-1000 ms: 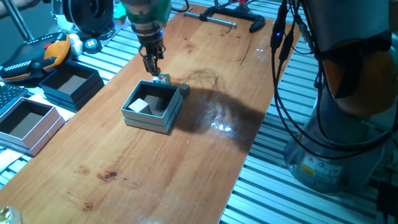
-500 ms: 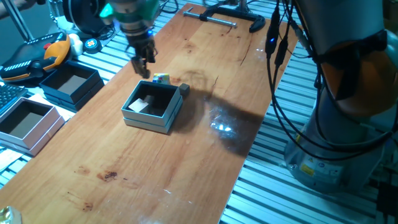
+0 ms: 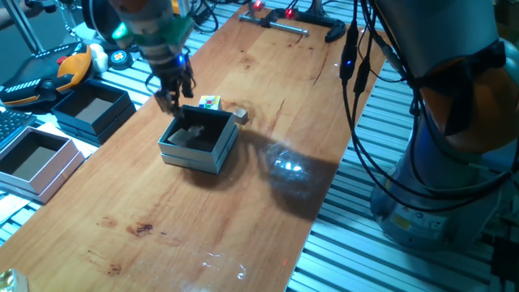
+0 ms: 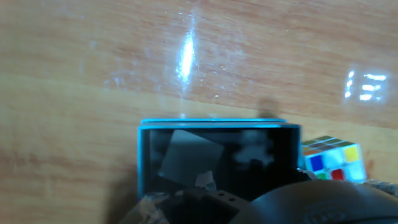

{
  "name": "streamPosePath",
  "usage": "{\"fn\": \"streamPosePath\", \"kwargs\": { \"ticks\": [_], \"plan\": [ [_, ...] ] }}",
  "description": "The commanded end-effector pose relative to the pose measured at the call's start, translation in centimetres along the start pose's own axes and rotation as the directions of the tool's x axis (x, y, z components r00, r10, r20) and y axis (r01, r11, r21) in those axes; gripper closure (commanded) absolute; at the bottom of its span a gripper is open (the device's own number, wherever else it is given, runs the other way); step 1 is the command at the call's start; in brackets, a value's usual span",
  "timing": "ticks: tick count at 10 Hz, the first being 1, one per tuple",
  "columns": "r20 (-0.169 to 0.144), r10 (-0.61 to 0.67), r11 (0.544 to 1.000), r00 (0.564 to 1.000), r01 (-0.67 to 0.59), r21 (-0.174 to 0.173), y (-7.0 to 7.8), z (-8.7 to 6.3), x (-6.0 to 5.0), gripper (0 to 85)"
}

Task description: Take everything out of the gift box

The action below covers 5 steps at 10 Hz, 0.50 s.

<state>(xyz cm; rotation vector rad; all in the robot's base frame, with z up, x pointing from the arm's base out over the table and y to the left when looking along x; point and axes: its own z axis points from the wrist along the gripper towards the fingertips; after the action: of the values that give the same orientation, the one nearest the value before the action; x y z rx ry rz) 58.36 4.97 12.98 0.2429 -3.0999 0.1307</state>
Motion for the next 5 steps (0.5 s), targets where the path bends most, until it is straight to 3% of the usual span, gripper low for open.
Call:
{"fn": "streamPosePath", "kwargs": {
  "ticks": [1,5],
  "plan": [
    [0.003,0.019,1.0,1.0,-0.019,-0.004,0.4,0.4,0.0,20.7],
    [0.022,0.08,0.996,0.997,-0.08,-0.026,1.4,1.7,0.1,21.0]
  ]
}}
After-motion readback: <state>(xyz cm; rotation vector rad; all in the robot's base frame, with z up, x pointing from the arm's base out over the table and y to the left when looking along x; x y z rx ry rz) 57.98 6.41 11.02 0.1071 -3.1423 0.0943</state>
